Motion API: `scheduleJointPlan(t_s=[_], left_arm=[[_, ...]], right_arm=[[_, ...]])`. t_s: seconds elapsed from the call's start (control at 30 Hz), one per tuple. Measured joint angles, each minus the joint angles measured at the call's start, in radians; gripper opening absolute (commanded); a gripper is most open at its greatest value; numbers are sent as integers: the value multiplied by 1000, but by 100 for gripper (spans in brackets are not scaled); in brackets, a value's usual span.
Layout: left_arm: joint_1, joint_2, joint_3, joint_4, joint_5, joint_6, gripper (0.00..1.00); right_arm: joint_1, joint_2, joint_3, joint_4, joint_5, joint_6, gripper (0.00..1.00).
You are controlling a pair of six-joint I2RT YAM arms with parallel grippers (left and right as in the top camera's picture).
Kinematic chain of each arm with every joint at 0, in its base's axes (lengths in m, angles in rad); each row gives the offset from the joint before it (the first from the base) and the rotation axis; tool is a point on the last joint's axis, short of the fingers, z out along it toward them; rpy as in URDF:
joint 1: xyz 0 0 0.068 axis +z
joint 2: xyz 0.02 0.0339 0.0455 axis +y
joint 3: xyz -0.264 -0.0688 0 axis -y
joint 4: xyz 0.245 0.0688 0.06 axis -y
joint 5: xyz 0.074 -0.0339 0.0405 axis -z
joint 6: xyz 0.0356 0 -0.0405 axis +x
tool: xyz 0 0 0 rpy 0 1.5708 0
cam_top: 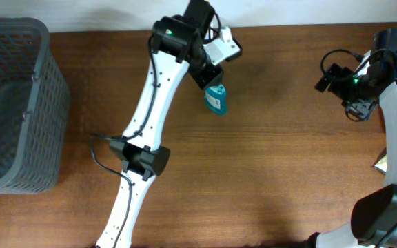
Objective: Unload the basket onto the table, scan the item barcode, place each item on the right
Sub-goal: 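Hold the bottle near the scanner, then set it upright at center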
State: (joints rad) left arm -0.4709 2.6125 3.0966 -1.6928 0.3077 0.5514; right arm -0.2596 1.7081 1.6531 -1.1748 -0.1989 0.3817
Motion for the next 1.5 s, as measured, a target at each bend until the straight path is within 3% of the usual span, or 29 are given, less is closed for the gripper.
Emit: scheduleJointPlan(t_s=[0.13,0.63,0.73,0.93,1.1,1.17,1.27,1.3,1.37,1.5], left_arm=[[-6,0,-26,8,-1,82,28],[-4,-21,-200,97,33,289,20],[-7,-21,-206,132,41,320,37],[-9,-21,-213,168,41,364,39],[-9,-21,-213,169,41,375,61],[-9,-21,-213,169,40,379,62],[-9,-21,-213,184,41,343,66],[-9,-21,-211,192,41,317,81],[-8,-21,-201,195,41,291,92],[-5,-21,-127,196,45,212,95]], right_arm=[[0,0,0,0,0,0,99],[0,0,0,0,0,-1,99],[0,0,0,0,0,0,99],[0,0,0,0,0,0,99],[0,0,0,0,0,0,99],[0,0,0,0,0,0,99],[0,0,0,0,0,0,99],[0,0,0,0,0,0,98],[0,0,0,0,0,-1,99],[0,0,0,0,0,-1,99]])
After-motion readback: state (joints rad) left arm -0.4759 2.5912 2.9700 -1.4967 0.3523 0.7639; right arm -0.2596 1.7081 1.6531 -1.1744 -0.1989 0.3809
